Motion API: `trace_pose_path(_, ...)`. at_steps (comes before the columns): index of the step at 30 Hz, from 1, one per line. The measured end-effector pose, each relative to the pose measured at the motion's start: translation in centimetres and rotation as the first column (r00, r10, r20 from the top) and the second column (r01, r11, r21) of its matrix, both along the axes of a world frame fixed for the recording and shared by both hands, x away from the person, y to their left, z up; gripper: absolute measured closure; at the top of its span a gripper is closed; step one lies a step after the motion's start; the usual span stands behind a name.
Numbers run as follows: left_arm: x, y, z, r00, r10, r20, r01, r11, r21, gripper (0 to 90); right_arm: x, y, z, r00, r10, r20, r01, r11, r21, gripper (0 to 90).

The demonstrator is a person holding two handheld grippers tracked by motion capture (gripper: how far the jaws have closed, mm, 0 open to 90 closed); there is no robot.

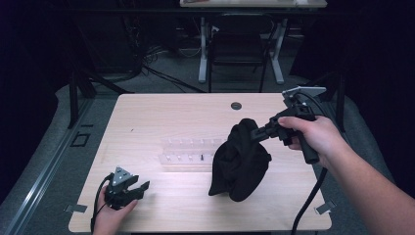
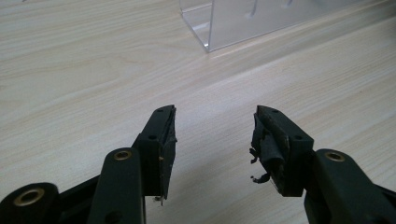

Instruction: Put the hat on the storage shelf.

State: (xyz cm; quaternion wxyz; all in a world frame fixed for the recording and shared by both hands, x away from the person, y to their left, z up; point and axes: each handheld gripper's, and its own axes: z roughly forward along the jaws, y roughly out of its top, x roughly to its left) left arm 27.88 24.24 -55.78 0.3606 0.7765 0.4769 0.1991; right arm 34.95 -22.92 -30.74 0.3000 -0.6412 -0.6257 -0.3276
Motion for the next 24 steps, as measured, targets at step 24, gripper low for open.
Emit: trace_pose_path(24,0.0,0.1,0.1,1.0000,-0.001,0.000,0.001,1.0000,-0.004,48.8,2.7,1.9,2.2,0.9954,-0.018,0.094,0.008,0.9935,0.114,88.0)
